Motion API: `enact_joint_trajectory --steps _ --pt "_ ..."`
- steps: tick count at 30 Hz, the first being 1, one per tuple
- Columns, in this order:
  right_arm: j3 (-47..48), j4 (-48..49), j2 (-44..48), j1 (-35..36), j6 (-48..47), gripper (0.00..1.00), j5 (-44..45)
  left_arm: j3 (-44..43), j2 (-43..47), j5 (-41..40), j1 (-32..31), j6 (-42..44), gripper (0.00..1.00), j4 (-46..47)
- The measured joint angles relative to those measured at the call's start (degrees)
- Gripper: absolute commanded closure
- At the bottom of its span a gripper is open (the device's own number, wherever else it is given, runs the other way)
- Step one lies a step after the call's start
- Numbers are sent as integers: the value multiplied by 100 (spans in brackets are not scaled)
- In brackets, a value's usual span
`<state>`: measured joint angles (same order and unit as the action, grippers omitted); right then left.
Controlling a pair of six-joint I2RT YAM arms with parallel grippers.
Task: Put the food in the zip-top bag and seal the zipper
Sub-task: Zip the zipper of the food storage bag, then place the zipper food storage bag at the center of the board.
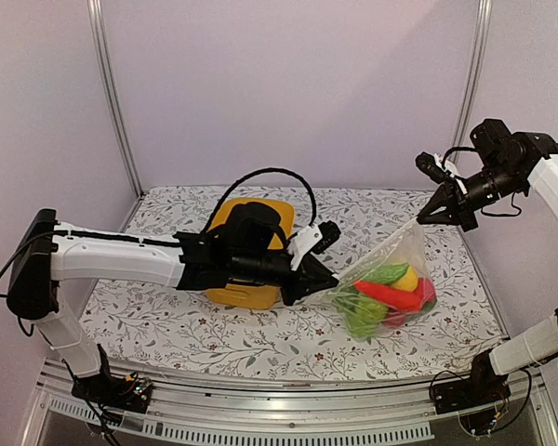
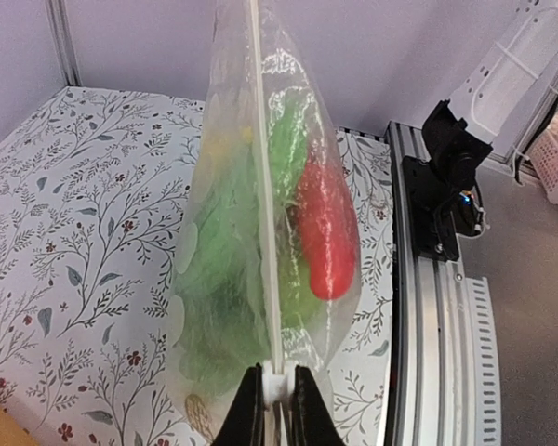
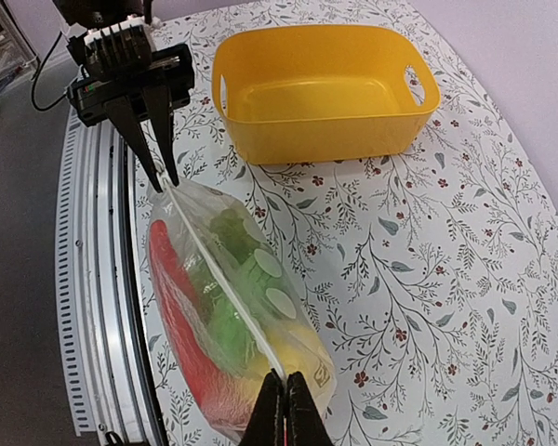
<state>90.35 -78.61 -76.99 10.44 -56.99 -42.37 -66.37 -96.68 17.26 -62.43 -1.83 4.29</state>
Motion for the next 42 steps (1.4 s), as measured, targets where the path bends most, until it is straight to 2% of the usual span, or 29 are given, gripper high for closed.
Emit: enact_joint_trajectory --steps 13,22,25,27,30,32,33,36,39,42 --pt "-4 186 -9 -20 55 100 -85 -188 9 -168 4 66 100 -278" --pt "588 1252 -758 -466 203 100 -15 -2651 -1130 -1040 380 1165 100 -1871" --pt "616 1506 -890 -686 131 98 -74 -2861 -1189 -1305 538 1585 100 -1980" --pt "284 1683 -796 -717 20 93 -160 -2839 -1189 -1329 579 1753 100 -1965" --pt "-935 2017 -341 -664 -114 91 -280 -2549 -1191 -1145 544 1884 100 -1993" --pt "-1947 2216 66 -455 -146 85 -273 -2312 -1235 -1003 448 1921 98 -2009" --pt "-2402 2273 245 -297 -144 81 -262 -2188 -1283 -927 363 1932 95 -2028" --pt "-3512 2341 706 238 -109 67 -219 -1880 -1458 -763 17 1937 75 -2175" --pt "-4118 2258 1075 424 -125 60 -151 -1615 -1718 -605 -404 1829 56 -2468" --pt "-4194 2247 1421 415 -63 56 -105 -1471 -1952 -450 -669 1749 23 -2822"
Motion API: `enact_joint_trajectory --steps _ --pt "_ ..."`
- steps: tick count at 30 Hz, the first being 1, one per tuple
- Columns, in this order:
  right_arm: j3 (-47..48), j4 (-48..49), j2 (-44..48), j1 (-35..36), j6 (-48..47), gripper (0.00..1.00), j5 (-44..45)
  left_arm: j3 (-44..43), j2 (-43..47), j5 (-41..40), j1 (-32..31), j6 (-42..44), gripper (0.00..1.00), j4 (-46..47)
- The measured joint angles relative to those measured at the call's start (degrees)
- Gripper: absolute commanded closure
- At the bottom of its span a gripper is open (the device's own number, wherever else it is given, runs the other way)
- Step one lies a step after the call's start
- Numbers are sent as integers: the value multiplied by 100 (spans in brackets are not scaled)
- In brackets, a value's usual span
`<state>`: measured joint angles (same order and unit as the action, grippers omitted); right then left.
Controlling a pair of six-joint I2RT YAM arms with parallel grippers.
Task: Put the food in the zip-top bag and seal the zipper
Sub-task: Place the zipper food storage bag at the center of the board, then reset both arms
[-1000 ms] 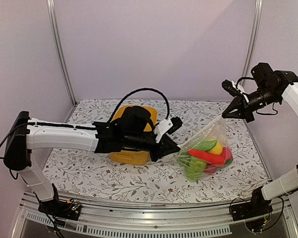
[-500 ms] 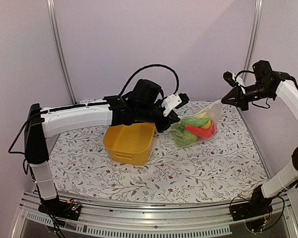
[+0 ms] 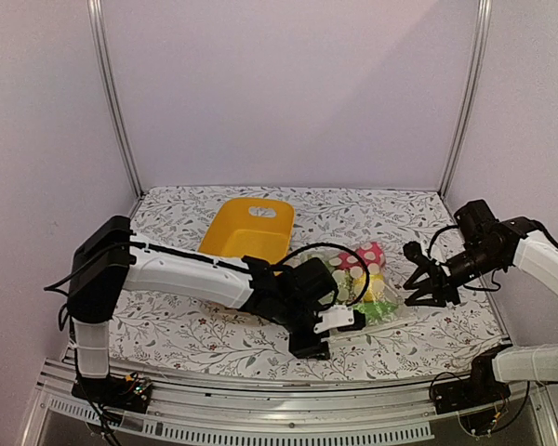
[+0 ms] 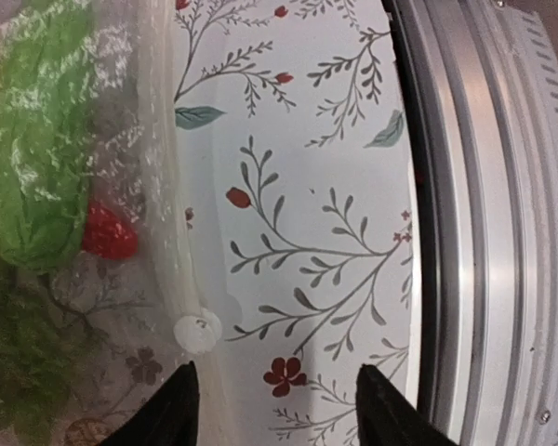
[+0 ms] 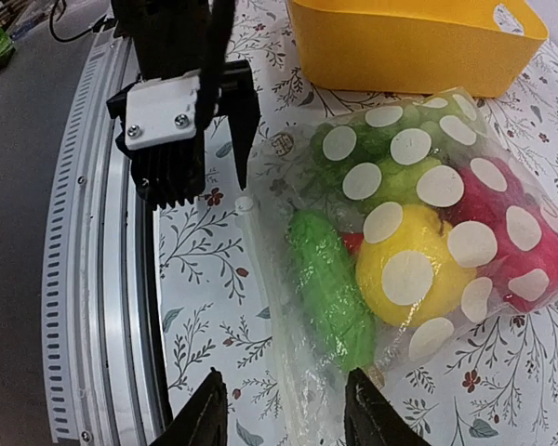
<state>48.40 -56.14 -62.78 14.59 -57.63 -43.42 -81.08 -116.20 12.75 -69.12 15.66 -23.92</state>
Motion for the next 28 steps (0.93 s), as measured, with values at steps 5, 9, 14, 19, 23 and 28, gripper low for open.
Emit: enact_joint_trajectory --steps 5,9,14,19,23,28 --pt "181 229 466 -4 428 53 -179 26 -66 13 28 -188 0 -356" --pt "579 796 404 -173 1084 50 -442 24 269 -20 83 -289 0 -291" --pt "916 1845 302 -509 2317 26 -361 31 1263 -356 111 -372 0 39" --pt "1189 2817 315 -575 3635 1 717 68 2354 -1482 457 -756 0 472" --pt "1335 3464 472 -577 4538 1 1943 96 3012 -2439 1335 -1231 0 638" --pt "1311 4081 894 -599 5235 1 2905 774 3818 -3777 2072 -1556 0 1307"
